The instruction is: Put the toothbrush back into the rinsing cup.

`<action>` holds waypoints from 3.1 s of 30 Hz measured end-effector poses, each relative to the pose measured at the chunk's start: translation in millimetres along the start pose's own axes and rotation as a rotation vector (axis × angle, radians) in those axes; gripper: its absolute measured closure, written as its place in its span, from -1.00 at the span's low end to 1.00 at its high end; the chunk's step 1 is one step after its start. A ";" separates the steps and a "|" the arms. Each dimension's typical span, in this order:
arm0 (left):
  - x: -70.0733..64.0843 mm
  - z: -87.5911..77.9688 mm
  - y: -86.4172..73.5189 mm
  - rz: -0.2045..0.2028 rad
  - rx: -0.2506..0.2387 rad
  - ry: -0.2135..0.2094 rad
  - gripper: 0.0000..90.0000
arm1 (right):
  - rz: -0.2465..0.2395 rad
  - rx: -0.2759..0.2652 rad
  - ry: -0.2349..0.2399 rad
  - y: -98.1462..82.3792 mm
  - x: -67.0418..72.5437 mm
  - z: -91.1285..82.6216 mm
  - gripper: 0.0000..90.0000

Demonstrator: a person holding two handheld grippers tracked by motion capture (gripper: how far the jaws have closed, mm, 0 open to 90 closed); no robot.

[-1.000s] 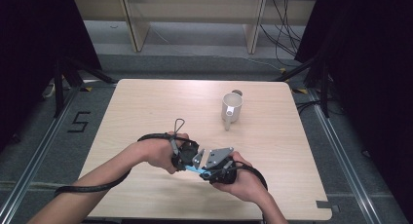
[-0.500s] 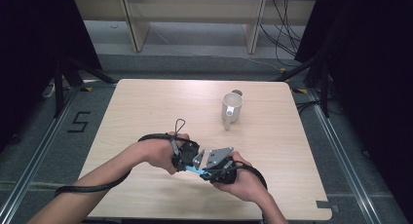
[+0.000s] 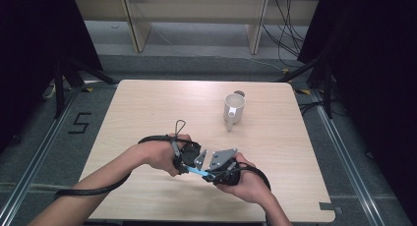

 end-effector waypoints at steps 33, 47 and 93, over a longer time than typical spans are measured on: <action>-29.7 -20.4 -75.3 -0.551 -0.793 0.223 0.12 | 0.228 -0.349 -0.373 -32.7 -18.8 -32.0 0.76; -5.3 -16.6 -76.6 -0.828 -1.086 0.180 0.06 | 0.254 -0.579 -0.473 -11.7 -16.1 -40.0 0.76; 30.0 -16.1 -39.6 -1.013 -1.378 0.041 0.48 | 0.203 -0.661 -0.503 4.8 -8.7 -33.9 0.76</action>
Point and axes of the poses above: each handheld gripper's, and its own axes: z roughly forward along the jaws, y roughly out of its top, x roughly to its left, the point moved 1 cm from there along z, roughly forward along the jaws
